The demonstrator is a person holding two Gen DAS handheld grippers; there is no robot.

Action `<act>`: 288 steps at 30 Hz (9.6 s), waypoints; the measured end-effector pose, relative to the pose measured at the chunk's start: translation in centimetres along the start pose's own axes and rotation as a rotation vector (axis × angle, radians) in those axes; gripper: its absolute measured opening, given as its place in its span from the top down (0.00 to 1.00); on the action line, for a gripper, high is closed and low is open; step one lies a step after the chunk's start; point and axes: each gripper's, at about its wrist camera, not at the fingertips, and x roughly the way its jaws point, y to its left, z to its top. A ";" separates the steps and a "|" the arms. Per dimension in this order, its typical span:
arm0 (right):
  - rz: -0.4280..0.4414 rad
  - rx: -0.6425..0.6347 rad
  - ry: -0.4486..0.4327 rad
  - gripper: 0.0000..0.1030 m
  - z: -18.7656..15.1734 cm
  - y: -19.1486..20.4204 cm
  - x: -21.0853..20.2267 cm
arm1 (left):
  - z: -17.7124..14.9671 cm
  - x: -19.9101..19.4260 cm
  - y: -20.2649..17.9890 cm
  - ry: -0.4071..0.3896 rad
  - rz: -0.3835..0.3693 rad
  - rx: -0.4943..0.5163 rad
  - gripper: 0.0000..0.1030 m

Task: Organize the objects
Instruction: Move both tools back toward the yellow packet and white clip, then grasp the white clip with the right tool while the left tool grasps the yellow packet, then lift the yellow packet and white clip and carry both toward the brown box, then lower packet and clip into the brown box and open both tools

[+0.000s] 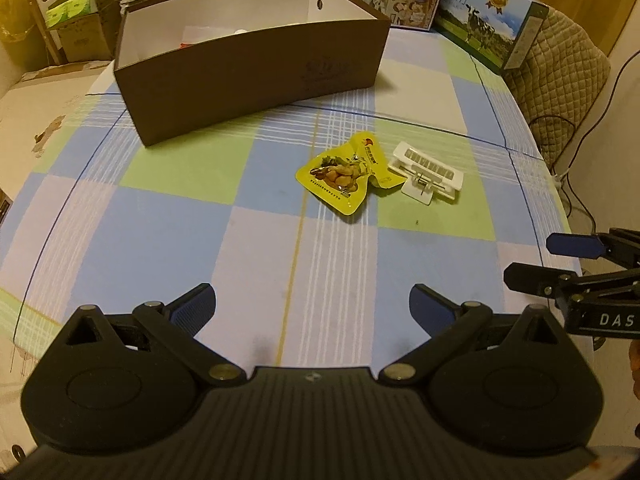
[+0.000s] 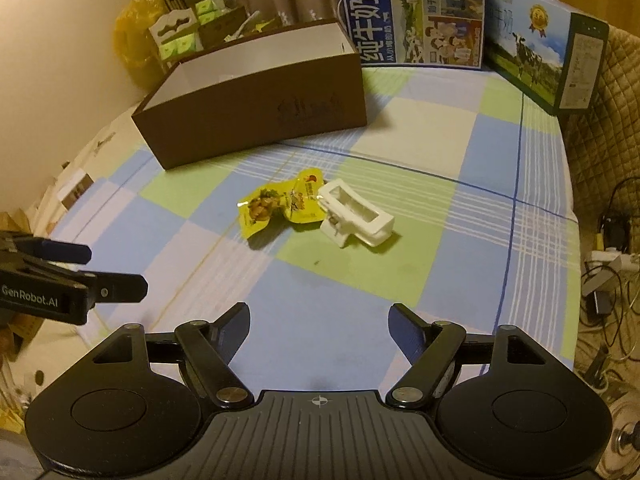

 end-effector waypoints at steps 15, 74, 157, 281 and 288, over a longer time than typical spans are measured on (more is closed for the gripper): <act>-0.081 -0.018 0.001 0.29 1.8 -2.2 3.4 | 3.0 3.9 -0.2 0.020 -0.029 0.070 0.01; -0.053 -0.186 0.069 0.61 6.2 -3.8 12.5 | 7.9 12.3 0.3 0.082 -0.039 0.233 0.02; -0.013 -0.024 0.079 0.60 1.4 -0.5 10.0 | 1.1 9.4 4.8 0.092 0.062 0.135 0.39; 0.054 0.160 -0.063 0.64 35.5 4.6 26.8 | 32.0 18.5 20.1 0.010 0.095 0.074 0.45; 0.044 0.177 -0.041 0.63 36.1 3.8 28.1 | 32.4 19.1 19.8 0.004 0.081 0.101 0.29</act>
